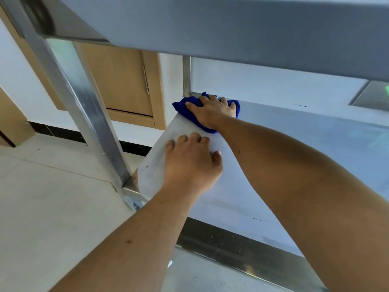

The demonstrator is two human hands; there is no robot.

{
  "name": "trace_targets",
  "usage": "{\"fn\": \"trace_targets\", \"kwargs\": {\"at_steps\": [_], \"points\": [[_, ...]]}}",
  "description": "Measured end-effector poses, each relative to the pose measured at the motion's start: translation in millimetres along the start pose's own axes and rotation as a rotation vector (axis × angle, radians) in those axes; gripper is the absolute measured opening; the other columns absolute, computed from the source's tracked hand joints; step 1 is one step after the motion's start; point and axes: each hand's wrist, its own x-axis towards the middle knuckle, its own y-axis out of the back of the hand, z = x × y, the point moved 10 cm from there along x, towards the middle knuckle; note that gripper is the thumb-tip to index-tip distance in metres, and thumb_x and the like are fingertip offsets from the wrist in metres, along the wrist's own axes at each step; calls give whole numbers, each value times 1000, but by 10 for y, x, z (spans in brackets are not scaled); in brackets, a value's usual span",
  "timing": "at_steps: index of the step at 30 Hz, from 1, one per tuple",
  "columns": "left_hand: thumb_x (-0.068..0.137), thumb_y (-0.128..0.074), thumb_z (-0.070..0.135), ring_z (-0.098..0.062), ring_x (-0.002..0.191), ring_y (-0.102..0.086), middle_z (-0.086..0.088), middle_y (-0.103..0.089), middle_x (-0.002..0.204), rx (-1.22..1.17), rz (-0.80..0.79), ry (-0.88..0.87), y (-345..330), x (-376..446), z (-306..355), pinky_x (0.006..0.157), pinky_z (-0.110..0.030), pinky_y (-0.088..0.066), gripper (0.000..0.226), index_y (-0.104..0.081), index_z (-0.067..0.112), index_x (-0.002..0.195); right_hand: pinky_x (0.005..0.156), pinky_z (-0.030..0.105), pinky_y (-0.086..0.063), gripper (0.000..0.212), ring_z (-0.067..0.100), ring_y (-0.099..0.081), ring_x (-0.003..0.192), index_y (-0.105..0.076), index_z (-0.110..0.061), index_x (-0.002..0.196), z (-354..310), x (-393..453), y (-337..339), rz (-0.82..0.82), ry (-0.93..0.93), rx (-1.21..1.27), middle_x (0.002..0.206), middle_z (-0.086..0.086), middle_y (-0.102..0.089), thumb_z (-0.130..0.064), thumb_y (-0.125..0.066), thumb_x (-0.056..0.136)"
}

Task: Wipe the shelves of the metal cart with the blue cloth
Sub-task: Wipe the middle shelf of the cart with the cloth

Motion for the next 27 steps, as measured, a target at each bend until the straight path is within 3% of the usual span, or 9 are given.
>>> {"fn": "trace_targets", "kwargs": {"at_steps": [10, 12, 14, 18, 22, 25, 27], "points": [[96, -27, 47, -27, 120, -50, -1, -56, 131, 59, -128, -36, -18, 18, 40, 101, -47, -39, 48, -51, 25, 131, 115, 57, -17, 77, 31, -23, 148, -36, -39, 151, 1101, -419, 249, -1, -140, -15, 161, -4, -33, -81, -18, 88], [95, -32, 39, -28, 110, -54, -3, -61, 121, 69, -133, -15, 43, 11, 70, 91, -43, -43, 36, -58, 21, 113, 114, 57, -17, 76, 31, -23, 147, -37, -39, 150, 1363, -539, 320, 3, -177, -11, 160, -3, -34, -80, -19, 89], [85, -44, 25, -30, 88, -55, -6, -66, 96, 19, -98, -46, 114, 32, 327, 73, -38, -44, 15, -55, 15, 84, 114, 56, -17, 75, 32, -24, 147, -38, -38, 149, 1678, -680, 404, 10, -230, -12, 160, -3, -34, -80, -20, 89], [81, -49, 16, -32, 86, -58, -4, -58, 75, -135, -101, -227, 70, -71, 1534, 64, -34, -41, 9, -56, 14, 75, 113, 55, -17, 75, 31, -24, 147, -38, -39, 149, 2346, -970, 570, 19, -315, -11, 160, -3, -34, -79, -20, 88], [93, -43, 38, -26, 99, -55, -4, -65, 102, -131, -193, -410, -177, -335, 2685, 74, -34, -40, 24, -58, 19, 94, 111, 53, -17, 75, 30, -30, 142, -42, -38, 146, 3180, -1318, 775, 55, -442, 1, 156, -3, -39, -78, -21, 86], [87, -30, 68, -26, 115, -48, -4, -57, 123, -38, -295, -457, -444, -539, 3047, 96, -44, -38, 63, -56, 20, 117, 112, 53, -18, 79, 29, -30, 143, -42, -36, 148, 3827, -1596, 906, 74, -555, 7, 158, -3, -38, -79, -20, 85], [80, -23, 79, -29, 134, -35, -7, -43, 146, -9, -313, -453, -543, -605, 3078, 111, -51, -24, 85, -45, 21, 138, 115, 54, -15, 81, 29, -27, 145, -39, -36, 150, 4214, -1779, 986, 86, -629, 5, 160, -3, -35, -80, -19, 85]]}}
